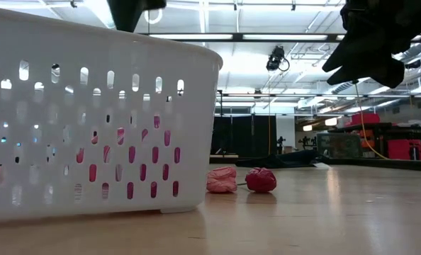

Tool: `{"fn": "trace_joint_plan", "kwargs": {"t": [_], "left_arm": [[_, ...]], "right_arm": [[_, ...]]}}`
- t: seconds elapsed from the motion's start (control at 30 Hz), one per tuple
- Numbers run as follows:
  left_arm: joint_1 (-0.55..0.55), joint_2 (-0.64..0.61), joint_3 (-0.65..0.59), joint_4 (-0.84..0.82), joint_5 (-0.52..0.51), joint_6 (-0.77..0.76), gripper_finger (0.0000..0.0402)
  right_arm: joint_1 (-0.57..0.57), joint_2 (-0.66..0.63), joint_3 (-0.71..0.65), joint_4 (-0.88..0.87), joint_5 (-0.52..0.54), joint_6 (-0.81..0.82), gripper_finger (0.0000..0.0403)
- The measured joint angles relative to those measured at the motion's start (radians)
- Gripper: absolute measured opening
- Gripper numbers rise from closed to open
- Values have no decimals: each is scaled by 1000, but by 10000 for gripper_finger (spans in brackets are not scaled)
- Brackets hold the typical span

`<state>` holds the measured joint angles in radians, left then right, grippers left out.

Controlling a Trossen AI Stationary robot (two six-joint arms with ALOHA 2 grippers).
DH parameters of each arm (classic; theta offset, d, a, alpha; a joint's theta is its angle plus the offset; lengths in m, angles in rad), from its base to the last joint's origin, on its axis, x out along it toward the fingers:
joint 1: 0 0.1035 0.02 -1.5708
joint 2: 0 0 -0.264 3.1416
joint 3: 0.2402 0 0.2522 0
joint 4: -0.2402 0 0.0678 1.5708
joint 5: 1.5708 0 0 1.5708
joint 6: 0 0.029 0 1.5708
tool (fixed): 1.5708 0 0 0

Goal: Pick and placing Produce into tupperware
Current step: Put the strawberry into the white bin

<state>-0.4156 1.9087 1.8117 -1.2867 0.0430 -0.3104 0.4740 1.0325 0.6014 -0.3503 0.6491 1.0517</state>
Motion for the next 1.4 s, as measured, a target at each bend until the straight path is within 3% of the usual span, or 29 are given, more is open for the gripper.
{"fn": "trace_joint_plan", "kwargs": {"t": [0.13,0.2,0.33,0.53,0.7,0.83,1.0,1.4], "left_arm": [[30,-3,96,-293,-181,15,305],[44,-28,69,-261,-228,1,301],[63,-84,-18,-206,-161,8,293],[72,-86,-251,-195,-164,-20,293],[70,-83,-459,45,-29,2,293],[67,-85,-560,132,-6,16,293],[71,-85,-613,182,-8,8,293],[81,-85,-613,316,-8,34,293]], "right_arm": [[0,0,0,0,0,-38,160],[0,0,0,1,0,-70,160],[0,0,0,-3,0,-85,160],[0,2,0,0,-21,-85,160],[0,2,0,0,-30,-80,160],[0,2,0,0,-30,-80,160],[1,2,0,0,-30,-84,160],[0,2,0,0,-30,-119,160]]}}
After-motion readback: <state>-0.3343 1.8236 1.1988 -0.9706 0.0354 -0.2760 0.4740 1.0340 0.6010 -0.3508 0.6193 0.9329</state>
